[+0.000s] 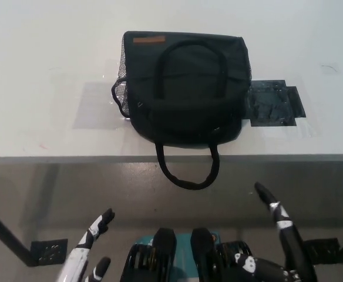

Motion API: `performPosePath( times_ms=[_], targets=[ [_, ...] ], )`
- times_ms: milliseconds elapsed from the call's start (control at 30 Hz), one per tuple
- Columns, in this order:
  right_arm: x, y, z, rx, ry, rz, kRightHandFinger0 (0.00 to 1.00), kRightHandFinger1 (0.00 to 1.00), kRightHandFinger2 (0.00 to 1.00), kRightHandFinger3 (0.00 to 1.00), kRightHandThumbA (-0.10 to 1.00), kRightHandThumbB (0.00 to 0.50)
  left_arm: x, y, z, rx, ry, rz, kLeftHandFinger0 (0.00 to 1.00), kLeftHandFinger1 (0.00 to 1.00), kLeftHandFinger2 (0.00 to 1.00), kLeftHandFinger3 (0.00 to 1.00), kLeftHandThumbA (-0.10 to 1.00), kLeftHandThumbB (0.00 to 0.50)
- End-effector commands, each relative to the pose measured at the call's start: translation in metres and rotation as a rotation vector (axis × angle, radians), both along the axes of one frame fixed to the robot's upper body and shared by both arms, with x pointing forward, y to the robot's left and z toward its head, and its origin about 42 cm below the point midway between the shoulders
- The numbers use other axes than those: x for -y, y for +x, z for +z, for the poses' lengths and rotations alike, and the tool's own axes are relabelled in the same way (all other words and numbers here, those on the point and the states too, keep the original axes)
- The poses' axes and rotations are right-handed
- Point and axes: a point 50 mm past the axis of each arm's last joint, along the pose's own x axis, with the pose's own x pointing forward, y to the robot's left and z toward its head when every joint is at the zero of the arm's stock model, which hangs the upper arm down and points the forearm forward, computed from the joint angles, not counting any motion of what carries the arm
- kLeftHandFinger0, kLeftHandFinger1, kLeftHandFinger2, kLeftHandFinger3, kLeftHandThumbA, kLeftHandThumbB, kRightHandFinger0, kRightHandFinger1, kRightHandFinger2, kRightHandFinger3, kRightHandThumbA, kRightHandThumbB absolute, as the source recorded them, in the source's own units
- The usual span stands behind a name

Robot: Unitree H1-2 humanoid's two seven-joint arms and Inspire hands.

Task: A soft travel bag is kept infront of the robot in the middle of the desk and the robot uses both its hands to press it to reduce its size

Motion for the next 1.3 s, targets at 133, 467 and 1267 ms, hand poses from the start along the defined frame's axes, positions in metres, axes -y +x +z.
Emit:
performPosePath(
  times_ms=[133, 467, 1267],
  targets=[
    [0.007, -0.005, 0.098, 0.386, -0.128, -0.035, 1.00, 1.00, 1.00, 1.00, 1.00, 0.150, 0.003, 0.003, 0.095, 0.400, 0.243, -0.026, 1.00, 1.00, 1.00, 1.00, 1.00, 0.343],
    [-0.005, 0.069, 0.185, 0.520, -0.168, -0.055, 1.00, 1.00, 1.00, 1.00, 1.00, 0.223, -0.001, 0.084, 0.195, 0.645, 0.456, 0.007, 1.00, 1.00, 1.00, 1.00, 1.00, 0.343],
    [-0.044, 0.283, 0.275, 0.228, -0.070, -0.025, 1.00, 1.00, 1.00, 1.00, 1.00, 0.317, 0.059, 0.315, 0.314, 0.492, 0.843, 0.092, 1.00, 1.00, 1.00, 1.00, 1.00, 0.319]
  ],
)
